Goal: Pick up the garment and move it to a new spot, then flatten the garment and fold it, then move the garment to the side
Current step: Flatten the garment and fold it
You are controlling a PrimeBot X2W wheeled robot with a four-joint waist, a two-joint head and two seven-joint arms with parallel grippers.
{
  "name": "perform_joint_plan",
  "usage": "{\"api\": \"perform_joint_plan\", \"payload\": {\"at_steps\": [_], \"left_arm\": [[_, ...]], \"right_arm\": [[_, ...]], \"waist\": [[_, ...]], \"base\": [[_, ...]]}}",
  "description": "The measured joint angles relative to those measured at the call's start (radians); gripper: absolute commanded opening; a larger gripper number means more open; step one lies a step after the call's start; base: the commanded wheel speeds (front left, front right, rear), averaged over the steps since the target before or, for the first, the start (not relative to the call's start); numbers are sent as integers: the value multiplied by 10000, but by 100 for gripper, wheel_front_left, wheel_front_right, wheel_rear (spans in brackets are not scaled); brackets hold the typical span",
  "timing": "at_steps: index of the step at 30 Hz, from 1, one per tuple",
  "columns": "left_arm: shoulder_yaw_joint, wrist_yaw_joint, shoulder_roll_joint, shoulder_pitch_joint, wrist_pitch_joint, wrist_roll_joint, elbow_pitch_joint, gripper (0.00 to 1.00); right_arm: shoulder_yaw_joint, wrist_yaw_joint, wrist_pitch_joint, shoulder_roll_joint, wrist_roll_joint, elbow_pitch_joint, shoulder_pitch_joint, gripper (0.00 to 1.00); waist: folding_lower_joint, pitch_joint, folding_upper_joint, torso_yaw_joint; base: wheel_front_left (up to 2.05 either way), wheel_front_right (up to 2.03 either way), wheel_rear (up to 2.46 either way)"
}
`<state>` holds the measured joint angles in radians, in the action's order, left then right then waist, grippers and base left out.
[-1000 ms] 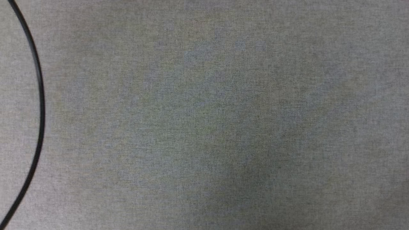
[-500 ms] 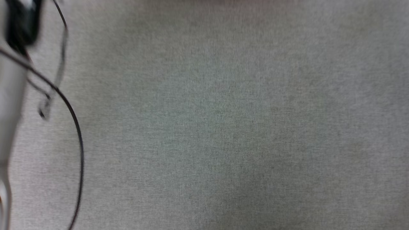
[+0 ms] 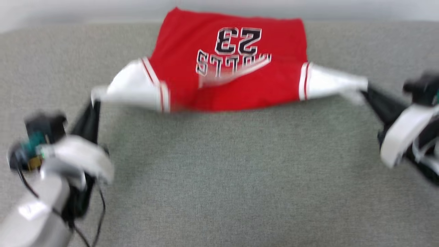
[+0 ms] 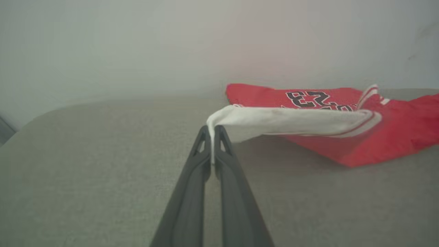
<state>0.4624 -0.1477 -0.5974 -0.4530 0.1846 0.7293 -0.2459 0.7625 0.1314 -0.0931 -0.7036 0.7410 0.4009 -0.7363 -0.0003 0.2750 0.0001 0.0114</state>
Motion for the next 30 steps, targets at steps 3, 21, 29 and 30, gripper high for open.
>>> {"api": "perform_joint_plan", "payload": {"at_steps": [3,21,29,30], "left_arm": [[25,-232,-67,1098,4,222,169,0],[-339,-911,-389,5083,136,1492,784,0],[-443,-938,-460,6095,255,1818,823,0],[-430,-938,-441,6132,280,1816,819,0]], "right_arm": [[-192,0,6,109,35,13,1165,0],[-2326,2,-115,644,-67,-240,6646,0],[-3294,2,435,761,-382,-926,8475,0],[-3436,2,537,784,-397,-1028,8674,0]], "waist": [[0,-393,0,-40],[0,-1984,0,-155],[0,-2310,-1,-97],[0,-2335,0,-74]], "base": [[0,0,0],[0,0,0],[0,0,0],[0,0,0]]}}
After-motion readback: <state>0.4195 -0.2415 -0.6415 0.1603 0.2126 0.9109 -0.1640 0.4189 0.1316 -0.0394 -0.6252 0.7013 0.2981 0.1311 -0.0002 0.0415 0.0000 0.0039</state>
